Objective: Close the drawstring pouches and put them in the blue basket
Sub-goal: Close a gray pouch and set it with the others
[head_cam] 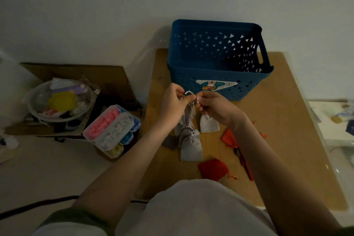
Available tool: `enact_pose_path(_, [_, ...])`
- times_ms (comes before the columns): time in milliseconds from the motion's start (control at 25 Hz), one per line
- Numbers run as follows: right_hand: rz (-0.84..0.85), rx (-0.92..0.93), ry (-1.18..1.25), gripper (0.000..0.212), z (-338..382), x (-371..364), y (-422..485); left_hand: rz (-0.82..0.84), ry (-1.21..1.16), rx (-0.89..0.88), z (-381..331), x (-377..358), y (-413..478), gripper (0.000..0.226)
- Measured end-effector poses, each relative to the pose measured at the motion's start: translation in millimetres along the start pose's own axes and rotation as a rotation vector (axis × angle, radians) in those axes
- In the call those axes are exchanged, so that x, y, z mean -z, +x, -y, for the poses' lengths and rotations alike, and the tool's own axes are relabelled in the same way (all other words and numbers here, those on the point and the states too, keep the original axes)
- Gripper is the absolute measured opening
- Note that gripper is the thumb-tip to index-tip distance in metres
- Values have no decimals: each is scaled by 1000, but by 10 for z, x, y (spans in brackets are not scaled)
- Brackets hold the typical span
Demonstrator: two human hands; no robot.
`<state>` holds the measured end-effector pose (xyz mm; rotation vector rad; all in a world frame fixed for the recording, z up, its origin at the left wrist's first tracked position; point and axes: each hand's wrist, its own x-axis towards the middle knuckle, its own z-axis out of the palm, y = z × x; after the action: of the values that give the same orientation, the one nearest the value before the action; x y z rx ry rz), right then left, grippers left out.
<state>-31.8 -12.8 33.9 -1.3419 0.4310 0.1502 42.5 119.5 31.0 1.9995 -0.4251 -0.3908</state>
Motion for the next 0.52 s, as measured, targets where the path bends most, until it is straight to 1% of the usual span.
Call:
enact_pose_path(120, [2, 4, 60, 26, -30, 19, 0, 13, 34, -121, 13, -57, -9, 12])
enact_pose_path(200, [2, -3, 73, 26, -46, 30, 17, 11, 32, -145, 10, -83, -39, 5])
enact_pose_path(280, [-3, -16, 68, 27, -60, 31, 31, -7, 42, -161, 9, -80, -71, 6])
enact_pose_path(400, [-55, -49, -8, 26, -114, 140, 21, -24, 101, -147, 46, -66, -72, 9])
enact_pose_path(440, [-77, -50, -33, 26, -139, 186, 16, 6, 122, -132, 71, -73, -66, 10])
enact_pose_path(520, [-121, -27, -86, 24, -214, 236, 26, 129, 112, -111, 121, -96, -69, 16])
